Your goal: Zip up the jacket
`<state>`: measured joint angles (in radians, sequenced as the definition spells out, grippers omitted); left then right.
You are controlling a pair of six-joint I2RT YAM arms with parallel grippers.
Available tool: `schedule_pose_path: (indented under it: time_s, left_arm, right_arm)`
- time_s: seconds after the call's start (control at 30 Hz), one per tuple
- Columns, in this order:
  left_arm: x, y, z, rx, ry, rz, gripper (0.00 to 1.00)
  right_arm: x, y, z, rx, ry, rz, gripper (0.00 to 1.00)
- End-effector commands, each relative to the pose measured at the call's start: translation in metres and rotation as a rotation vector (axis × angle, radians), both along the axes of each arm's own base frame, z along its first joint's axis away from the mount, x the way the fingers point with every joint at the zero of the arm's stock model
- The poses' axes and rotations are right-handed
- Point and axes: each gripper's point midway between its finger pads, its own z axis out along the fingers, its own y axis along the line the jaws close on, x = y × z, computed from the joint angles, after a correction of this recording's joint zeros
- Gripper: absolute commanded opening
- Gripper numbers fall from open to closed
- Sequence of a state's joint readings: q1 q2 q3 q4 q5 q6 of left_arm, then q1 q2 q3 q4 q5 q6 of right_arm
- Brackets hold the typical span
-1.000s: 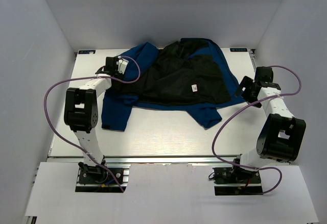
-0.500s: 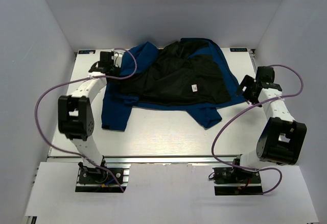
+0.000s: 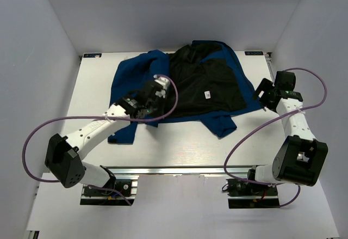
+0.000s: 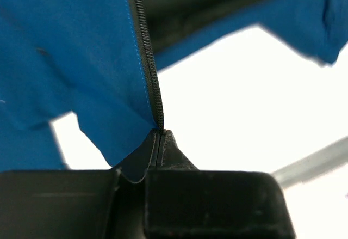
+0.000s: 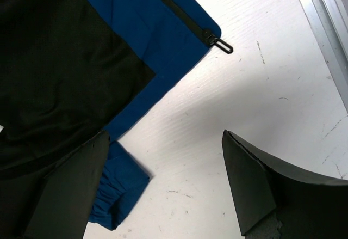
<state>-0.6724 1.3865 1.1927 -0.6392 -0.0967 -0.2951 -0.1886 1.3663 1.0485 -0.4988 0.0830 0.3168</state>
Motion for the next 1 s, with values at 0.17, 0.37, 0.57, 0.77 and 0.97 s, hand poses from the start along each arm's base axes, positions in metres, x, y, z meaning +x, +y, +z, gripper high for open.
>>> schedule_pose_path:
  time_s: [0.17,0.37,0.57,0.77,0.97]
  left_arm:
    - [-0.093,-0.068,-0.095,-0.057,0.361,-0.123,0.00]
    - [-0.094,-0.094,-0.134,-0.080,0.451,-0.185,0.19]
    - [-0.095,-0.082,-0.149,0.010,0.474,-0.179,0.83]
    - [-0.086,-0.089,-0.077,-0.058,0.355,-0.244,0.98]
    - [-0.071,-0.074,0.002,-0.117,0.152,-0.205,0.98]
  right_arm:
    - [0.004,0.001,-0.009,0.013,-0.003,0.007,0.89]
    - [0.016,-0.001,-0.023,0.041,0.041,0.036,0.89]
    - [0.020,-0.016,-0.029,0.088,0.035,-0.001,0.89]
    - [0.028,-0.051,-0.037,0.077,0.051,-0.040,0.89]
    - [0.039,-0.052,-0.059,0.152,0.049,-0.017,0.89]
